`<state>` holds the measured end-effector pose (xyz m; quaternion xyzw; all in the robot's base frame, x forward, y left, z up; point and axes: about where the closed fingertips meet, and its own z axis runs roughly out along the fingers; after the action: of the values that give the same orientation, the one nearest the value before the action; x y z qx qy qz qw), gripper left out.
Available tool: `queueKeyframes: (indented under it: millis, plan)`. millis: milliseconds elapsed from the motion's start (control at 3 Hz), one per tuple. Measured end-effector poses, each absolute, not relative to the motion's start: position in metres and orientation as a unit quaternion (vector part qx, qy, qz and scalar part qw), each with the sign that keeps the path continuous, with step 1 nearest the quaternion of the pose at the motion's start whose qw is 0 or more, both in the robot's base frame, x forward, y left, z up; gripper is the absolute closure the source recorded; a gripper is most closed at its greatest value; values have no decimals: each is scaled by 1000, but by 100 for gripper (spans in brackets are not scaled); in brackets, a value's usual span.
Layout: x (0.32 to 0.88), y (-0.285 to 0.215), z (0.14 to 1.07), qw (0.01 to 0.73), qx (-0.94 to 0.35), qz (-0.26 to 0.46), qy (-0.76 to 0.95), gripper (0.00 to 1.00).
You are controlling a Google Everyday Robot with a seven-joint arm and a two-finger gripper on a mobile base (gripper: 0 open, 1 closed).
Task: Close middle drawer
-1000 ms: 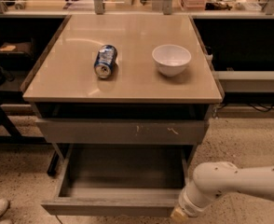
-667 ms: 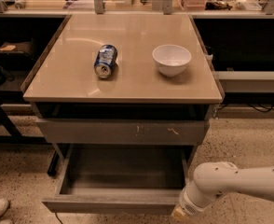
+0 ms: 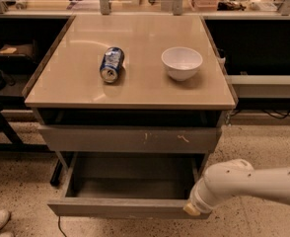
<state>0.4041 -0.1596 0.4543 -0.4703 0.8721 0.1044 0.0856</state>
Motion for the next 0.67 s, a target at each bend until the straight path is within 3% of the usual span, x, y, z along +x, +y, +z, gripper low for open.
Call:
queueKeyframes:
  millis: [667]
  plan:
    - [418,-164,464,98,-470,91,873,100]
